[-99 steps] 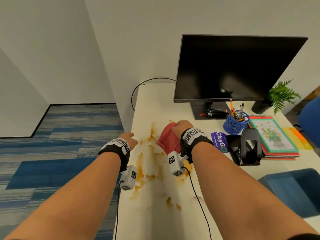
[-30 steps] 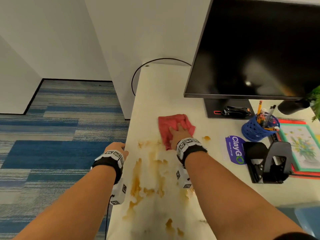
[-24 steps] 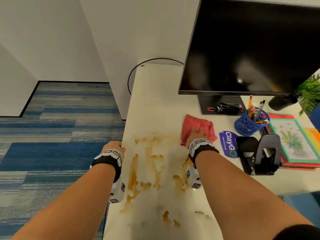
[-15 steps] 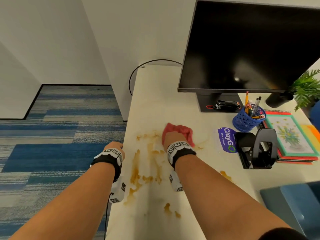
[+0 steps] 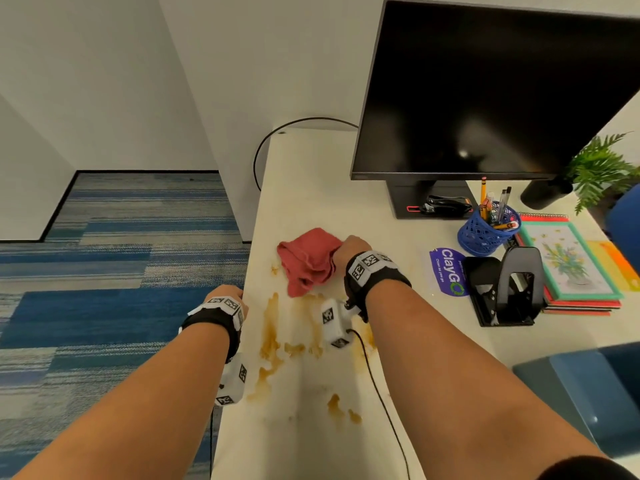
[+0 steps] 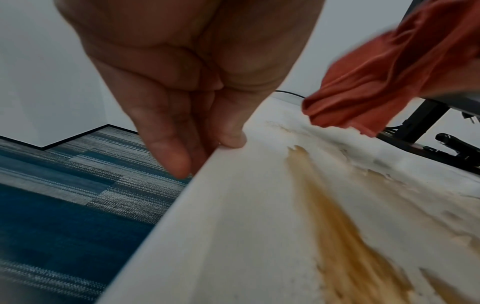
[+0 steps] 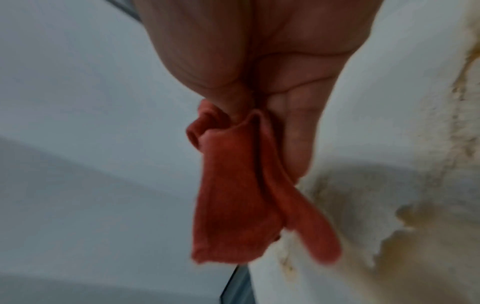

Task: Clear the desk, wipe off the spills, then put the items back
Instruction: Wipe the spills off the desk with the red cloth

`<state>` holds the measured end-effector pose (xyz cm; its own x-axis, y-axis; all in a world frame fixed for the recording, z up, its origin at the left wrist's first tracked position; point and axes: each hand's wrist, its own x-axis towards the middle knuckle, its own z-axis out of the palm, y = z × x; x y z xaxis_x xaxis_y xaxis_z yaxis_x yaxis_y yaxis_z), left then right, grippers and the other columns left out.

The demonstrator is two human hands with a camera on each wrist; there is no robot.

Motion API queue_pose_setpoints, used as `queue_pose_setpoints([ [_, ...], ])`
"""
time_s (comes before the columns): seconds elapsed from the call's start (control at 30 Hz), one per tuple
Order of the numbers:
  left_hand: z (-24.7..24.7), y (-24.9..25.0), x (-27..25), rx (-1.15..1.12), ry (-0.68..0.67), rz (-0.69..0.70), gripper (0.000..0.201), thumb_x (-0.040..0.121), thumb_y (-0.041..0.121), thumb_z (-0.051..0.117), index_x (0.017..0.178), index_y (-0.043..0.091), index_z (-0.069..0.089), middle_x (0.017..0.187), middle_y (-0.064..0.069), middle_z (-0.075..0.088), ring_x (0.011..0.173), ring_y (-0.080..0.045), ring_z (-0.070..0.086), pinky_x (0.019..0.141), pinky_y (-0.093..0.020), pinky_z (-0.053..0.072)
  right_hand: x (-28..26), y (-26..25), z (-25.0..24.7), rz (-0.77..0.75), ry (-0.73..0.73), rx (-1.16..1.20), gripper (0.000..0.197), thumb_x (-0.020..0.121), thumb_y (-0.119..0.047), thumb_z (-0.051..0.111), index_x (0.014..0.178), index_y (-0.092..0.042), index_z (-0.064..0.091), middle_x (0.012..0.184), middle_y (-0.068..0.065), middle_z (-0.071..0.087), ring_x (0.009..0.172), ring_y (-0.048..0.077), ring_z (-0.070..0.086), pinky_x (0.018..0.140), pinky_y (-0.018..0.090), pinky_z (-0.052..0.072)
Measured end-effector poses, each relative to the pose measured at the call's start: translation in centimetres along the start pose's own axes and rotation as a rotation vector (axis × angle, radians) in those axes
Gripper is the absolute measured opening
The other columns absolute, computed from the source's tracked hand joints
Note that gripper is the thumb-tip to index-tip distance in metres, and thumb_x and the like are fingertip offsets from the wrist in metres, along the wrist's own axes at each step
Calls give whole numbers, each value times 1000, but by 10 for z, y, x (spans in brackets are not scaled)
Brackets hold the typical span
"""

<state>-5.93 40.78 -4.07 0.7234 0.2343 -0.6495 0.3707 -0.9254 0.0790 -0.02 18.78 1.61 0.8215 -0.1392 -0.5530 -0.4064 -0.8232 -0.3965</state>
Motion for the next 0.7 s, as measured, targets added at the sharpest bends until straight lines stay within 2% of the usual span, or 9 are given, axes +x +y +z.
queue_pose_setpoints([
  [0.1, -1, 0, 3, 5, -10, 2, 30, 91, 18, 56, 119, 17, 65, 120, -6, 64, 105, -24, 61, 80, -26, 46, 7, 7, 11, -134, 79, -157, 60, 90, -7, 45, 147, -12, 29, 149, 14, 32, 134, 33, 39, 109, 39, 37],
  [0.2, -1, -2, 6, -3, -23, -4, 30, 89, 17, 56, 118, 18, 65, 120, -5, 64, 88, -21, 54, 74, -23, 42, 23, 0, 32, -351, -74, -362, 70, 86, -10, 47, 149, -29, 23, 157, 3, 17, 142, 33, 23, 114, 49, 30],
  [0.27, -1, -3, 9, -13, -25, -8, 31, 89, 16, 56, 118, 19, 65, 120, -5, 64, 87, -21, 53, 75, -22, 42, 26, -1, 45, -364, -195, -507, 73, 88, -19, 53, 149, -39, 16, 161, -2, 3, 146, 38, 9, 115, 58, 22],
  [0.37, 0, -5, 12, -43, -37, -11, 33, 88, 15, 57, 120, 20, 64, 121, -5, 63, 98, -23, 60, 77, -23, 44, 31, 6, 57, -297, -285, -626, 92, 85, -25, 67, 151, -40, 4, 160, -5, -15, 147, 36, -6, 114, 62, 15],
  [0.47, 3, -7, 15, -82, -30, -10, 33, 88, 14, 58, 121, 20, 64, 122, -5, 63, 108, -24, 61, 79, -24, 45, 37, -5, 54, -258, -262, -590, 96, 85, -24, 68, 153, -37, 1, 160, -4, -17, 147, 36, -9, 115, 61, 13],
  [0.57, 6, -9, 16, -128, -16, 5, 34, 88, 14, 57, 120, 20, 64, 120, -4, 64, 107, -24, 61, 77, -23, 44, 47, -25, 56, -249, -237, -558, 89, 88, -22, 62, 153, -37, 1, 160, -1, -18, 147, 38, -10, 116, 59, 8],
  [0.7, 8, -15, 18, -169, 0, 31, 35, 87, 16, 56, 120, 22, 64, 119, -3, 65, 108, -24, 61, 83, -27, 49, 48, -50, 71, -369, -281, -626, 94, 85, -24, 67, 152, -38, 3, 160, 1, -17, 146, 41, -9, 116, 59, 9],
])
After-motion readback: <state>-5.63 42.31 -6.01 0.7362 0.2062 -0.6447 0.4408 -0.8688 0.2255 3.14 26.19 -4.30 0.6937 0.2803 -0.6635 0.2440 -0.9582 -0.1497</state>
